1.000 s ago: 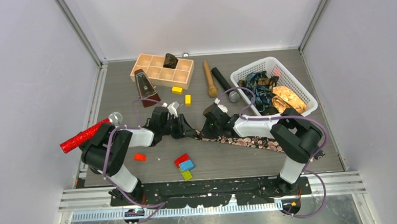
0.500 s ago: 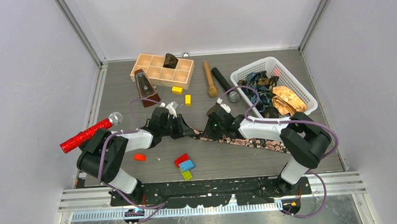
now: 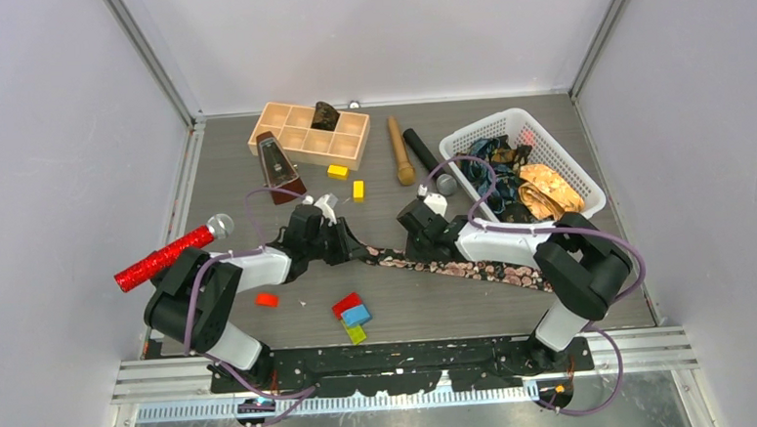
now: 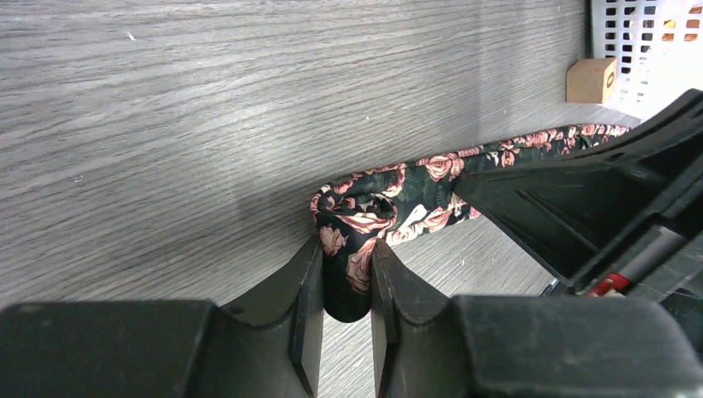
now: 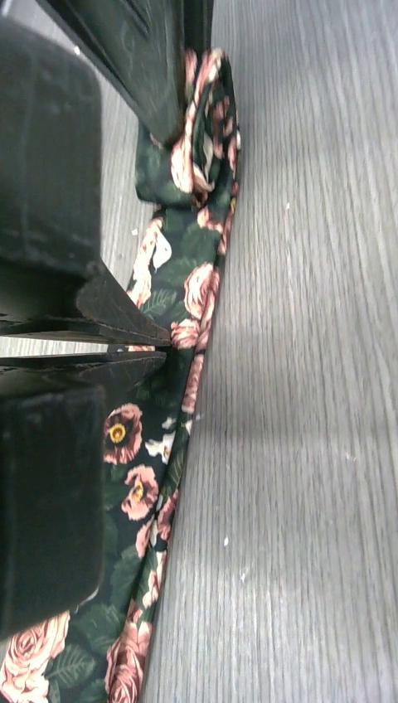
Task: Roll the ties
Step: Roll the tie at the center of the board.
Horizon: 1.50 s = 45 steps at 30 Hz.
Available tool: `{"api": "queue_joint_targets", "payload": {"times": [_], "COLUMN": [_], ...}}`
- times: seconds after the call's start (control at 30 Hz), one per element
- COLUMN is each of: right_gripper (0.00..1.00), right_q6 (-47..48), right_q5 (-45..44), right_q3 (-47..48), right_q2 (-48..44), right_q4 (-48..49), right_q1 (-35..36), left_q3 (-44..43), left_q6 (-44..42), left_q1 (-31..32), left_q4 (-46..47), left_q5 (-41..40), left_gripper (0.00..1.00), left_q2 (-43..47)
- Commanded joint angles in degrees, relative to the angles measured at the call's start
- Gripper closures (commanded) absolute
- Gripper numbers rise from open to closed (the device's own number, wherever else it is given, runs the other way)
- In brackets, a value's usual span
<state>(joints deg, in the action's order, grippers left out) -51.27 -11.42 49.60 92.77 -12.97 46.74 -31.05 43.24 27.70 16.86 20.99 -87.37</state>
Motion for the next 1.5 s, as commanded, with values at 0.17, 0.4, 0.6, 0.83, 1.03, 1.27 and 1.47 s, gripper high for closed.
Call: {"api": "queue_joint_targets", "payload": {"times": [0.17,0.4,0.6,0.83,1.03,1.27,1.47], "right_gripper": [0.87,0.88,0.88,0.88,0.87,0.8,0.67], "right_q6": [2.8,2.5,2.7,2.9,4.0,6.4,6.8], "right_q5": [-2.9,-2.5,-2.5,-2.5,-1.5,3.7,3.2], "right_q3": [1.8,1.2,0.8,0.7,0.8,1.0,0.0], "right_q2": [2.9,3.5,3.6,3.3,1.6,-1.5,-9.9], "right_q4": [-3.2,-3.6,-4.0,-4.3,-4.1,-2.4,-2.3], "right_q1": [-0.1,-0.1,-0.1,-0.1,-0.1,-0.1,-0.1], "left_q3": [0.1,1.5,1.8,0.0,-4.0,-8.2,-12.6], "left_q6": [1.7,4.0,4.4,2.8,-2.4,-5.5,-8.6], "left_q1": [0.2,0.2,0.2,0.3,4.9,10.0,13.9], "left_q4": [3.2,7.8,7.4,2.2,-6.6,-11.5,-16.5], "left_q5": [-2.1,-3.4,-5.5,-8.1,-16.5,-25.2,-32.8], "left_gripper": [0.77,0.78,0.78,0.82,0.83,0.84,0.85], "left_q2": [2.6,2.2,2.2,2.8,5.2,4.4,2.8]}}
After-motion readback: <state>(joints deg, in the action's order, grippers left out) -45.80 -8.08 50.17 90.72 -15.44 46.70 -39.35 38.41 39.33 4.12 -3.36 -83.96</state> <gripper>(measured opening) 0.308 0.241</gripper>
